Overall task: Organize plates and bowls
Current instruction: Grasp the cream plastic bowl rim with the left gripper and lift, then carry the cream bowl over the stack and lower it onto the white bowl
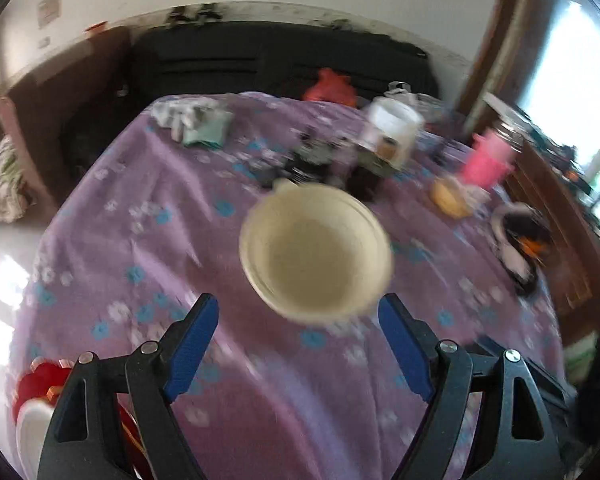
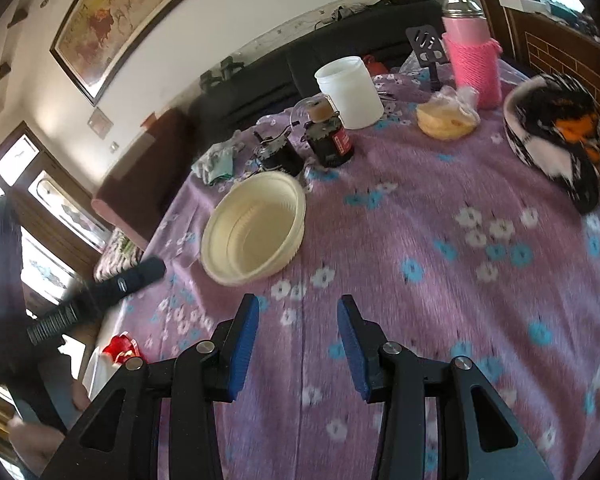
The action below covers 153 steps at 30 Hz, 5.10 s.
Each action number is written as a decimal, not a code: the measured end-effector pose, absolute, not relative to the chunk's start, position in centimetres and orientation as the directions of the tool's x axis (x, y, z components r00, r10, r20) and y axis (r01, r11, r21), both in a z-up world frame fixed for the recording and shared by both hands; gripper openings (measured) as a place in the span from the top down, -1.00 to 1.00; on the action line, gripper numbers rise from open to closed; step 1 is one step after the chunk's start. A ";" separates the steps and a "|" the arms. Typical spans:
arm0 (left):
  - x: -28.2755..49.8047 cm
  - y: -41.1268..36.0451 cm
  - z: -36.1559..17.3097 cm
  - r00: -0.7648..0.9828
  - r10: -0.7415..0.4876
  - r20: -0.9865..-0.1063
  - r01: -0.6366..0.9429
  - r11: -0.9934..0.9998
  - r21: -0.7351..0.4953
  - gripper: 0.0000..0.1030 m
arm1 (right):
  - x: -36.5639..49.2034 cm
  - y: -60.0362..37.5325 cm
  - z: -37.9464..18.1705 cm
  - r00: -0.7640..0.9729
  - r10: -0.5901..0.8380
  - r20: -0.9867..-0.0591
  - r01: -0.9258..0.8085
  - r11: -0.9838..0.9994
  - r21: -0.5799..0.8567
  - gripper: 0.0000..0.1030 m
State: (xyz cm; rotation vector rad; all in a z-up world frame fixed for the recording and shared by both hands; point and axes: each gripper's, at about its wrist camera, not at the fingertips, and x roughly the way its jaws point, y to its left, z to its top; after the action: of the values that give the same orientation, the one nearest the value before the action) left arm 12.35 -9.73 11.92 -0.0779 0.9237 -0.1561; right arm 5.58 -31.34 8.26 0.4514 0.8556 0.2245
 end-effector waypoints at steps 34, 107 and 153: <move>12.1 -11.8 9.0 0.507 -0.198 -0.839 0.155 0.978 -0.138 0.44 | 9.2 -30.5 7.2 0.593 0.405 -0.696 -0.018 0.871 0.491 0.68; -10.2 -7.4 9.7 0.811 -0.128 -0.571 0.223 0.970 0.098 0.38 | -10.5 -26.1 8.9 0.658 0.443 -0.609 -0.164 0.874 0.458 0.63; -10.5 12.8 10.7 0.821 0.039 -0.570 -0.096 0.993 -0.071 0.30 | -3.7 -5.6 10.6 0.495 0.575 -0.651 -0.411 0.815 0.407 0.62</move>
State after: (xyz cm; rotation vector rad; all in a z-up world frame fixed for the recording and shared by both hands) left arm -10.50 12.77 10.70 -0.0978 0.6037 0.0721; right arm -3.71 -5.61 10.61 0.2085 0.8657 0.6028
